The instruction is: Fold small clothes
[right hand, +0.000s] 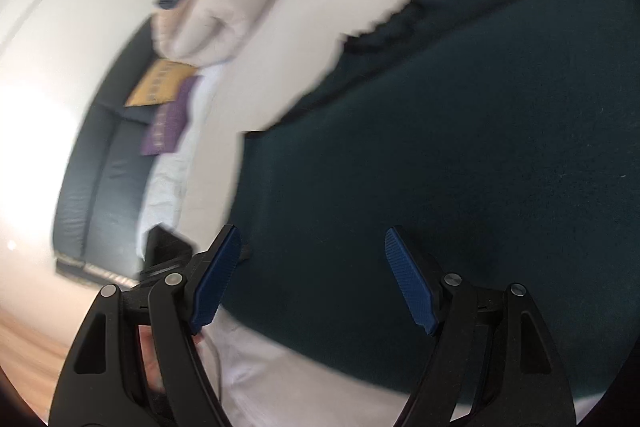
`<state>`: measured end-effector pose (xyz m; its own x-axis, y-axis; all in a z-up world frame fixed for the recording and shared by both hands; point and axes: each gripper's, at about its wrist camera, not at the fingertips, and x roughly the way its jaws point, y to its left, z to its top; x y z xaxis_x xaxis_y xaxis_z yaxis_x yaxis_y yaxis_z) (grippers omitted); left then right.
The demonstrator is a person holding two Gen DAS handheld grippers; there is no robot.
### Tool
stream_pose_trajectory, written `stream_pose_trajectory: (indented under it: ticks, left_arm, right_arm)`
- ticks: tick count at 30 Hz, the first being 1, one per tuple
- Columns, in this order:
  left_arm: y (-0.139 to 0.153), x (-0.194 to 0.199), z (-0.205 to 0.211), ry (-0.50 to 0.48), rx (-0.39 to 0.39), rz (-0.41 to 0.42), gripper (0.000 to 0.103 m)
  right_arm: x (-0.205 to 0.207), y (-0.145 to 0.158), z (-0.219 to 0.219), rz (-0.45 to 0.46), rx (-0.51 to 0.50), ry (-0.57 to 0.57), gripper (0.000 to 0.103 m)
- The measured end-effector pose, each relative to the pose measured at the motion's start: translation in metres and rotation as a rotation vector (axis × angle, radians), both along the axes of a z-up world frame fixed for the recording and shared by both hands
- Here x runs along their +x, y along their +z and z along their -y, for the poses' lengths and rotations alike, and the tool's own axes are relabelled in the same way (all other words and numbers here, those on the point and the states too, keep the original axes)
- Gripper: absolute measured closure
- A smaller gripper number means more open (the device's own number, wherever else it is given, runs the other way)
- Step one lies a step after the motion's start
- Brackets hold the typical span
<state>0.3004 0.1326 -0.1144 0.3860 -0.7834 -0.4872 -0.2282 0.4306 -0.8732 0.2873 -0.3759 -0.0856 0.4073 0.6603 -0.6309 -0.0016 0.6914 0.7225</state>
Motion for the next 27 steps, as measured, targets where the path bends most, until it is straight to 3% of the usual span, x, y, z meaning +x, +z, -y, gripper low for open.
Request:
stream_pose_trajectory:
  ticks: [4,7,12,14,16,18,21,24,26,27]
  left_arm:
    - [0.016,0.002,0.008,-0.005,0.030,0.037,0.091]
    - [0.046,0.007,0.028,-0.047,0.097,0.105,0.091]
    - [0.106,0.018,0.101,-0.153,0.195,0.246,0.091]
    - [0.121,0.021,0.155,-0.235,0.252,0.305,0.092]
    - [0.121,0.021,0.201,-0.313,0.283,0.339,0.092]
    - [0.108,0.020,0.236,-0.365,0.253,0.333,0.092]
    - [0.086,0.016,0.266,-0.401,0.258,0.305,0.092]
    - [0.067,0.010,0.277,-0.421,0.277,0.265,0.079]
    - [0.068,0.003,0.276,-0.427,0.279,0.299,0.051]
    - [0.072,-0.001,0.274,-0.425,0.279,0.321,0.045]
  right_arm:
    - [0.002,-0.009,0.005,0.020,0.054,-0.002,0.029]
    - [0.001,-0.011,0.014,-0.002,0.113,-0.002,0.029]
    - [0.000,-0.006,0.048,-0.001,0.282,-0.023,0.029]
    - [0.003,-0.003,0.065,0.010,0.368,-0.038,0.029]
    - [0.006,0.000,0.086,0.023,0.430,-0.072,0.029]
    - [0.010,-0.002,0.106,0.023,0.455,-0.101,0.026]
    - [0.017,-0.019,0.126,-0.043,0.499,-0.123,0.025]
    - [0.022,-0.024,0.133,-0.052,0.536,-0.117,0.025]
    - [0.025,-0.023,0.133,-0.051,0.530,-0.114,0.025]
    - [0.027,-0.023,0.132,-0.053,0.529,-0.116,0.025]
